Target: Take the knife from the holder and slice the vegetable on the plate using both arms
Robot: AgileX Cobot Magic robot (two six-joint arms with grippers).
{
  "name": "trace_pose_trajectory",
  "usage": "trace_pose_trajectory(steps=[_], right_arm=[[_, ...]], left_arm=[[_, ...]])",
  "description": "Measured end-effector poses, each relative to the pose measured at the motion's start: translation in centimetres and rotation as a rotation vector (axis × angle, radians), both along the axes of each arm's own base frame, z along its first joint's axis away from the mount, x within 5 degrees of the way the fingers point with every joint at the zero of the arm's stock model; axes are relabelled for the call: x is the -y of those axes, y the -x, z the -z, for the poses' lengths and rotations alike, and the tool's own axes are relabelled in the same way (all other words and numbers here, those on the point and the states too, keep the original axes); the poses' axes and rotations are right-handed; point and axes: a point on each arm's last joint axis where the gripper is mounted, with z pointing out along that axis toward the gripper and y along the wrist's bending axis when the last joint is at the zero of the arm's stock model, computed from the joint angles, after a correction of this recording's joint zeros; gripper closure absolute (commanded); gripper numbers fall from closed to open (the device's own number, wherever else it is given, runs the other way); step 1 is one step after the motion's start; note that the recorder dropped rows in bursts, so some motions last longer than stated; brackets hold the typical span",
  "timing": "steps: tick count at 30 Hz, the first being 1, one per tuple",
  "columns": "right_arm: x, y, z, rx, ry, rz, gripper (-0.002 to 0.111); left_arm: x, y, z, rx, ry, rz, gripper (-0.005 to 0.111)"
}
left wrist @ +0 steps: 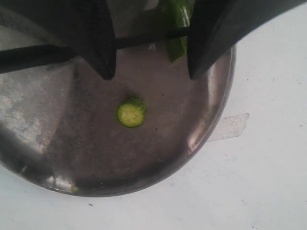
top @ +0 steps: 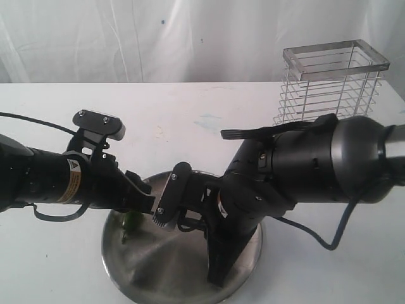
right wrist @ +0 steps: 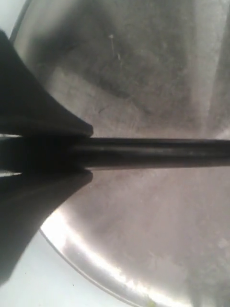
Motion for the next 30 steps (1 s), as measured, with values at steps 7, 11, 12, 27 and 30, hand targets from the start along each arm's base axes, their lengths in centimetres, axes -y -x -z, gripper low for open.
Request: trace_pose_trajectory(steps=[7,11,12,27,30], right_arm=[[-0.5,-0.5,-0.9,0.029,-0.020,-0.007,0.108],[-0.5,-0.6,-0.8,0.034,-0.007,-0.015,0.108],[-0.4,-0.6,-0.7,0.034,-0.004,-0.014,0.108],[0.3,-1.3,-0.2,0.012,0.014,0.025,0.108],[0.2,-1.1,-0.6,-0.004,-0.015,0.049,0.108]], left_arm=[[0.0,0.0,0.0,0.000,0.000,0.000,0.056],[0.0,0.0,0.0,0.000,0.000,0.000,0.056],[0.0,0.0,0.0,0.000,0.000,0.000,0.056],[-0.1,-0.1,0.0,0.006,-0.010,-0.012,0.056],[-0.1,-0.1,0.0,0.007,-0.011,-0.014,0.056]])
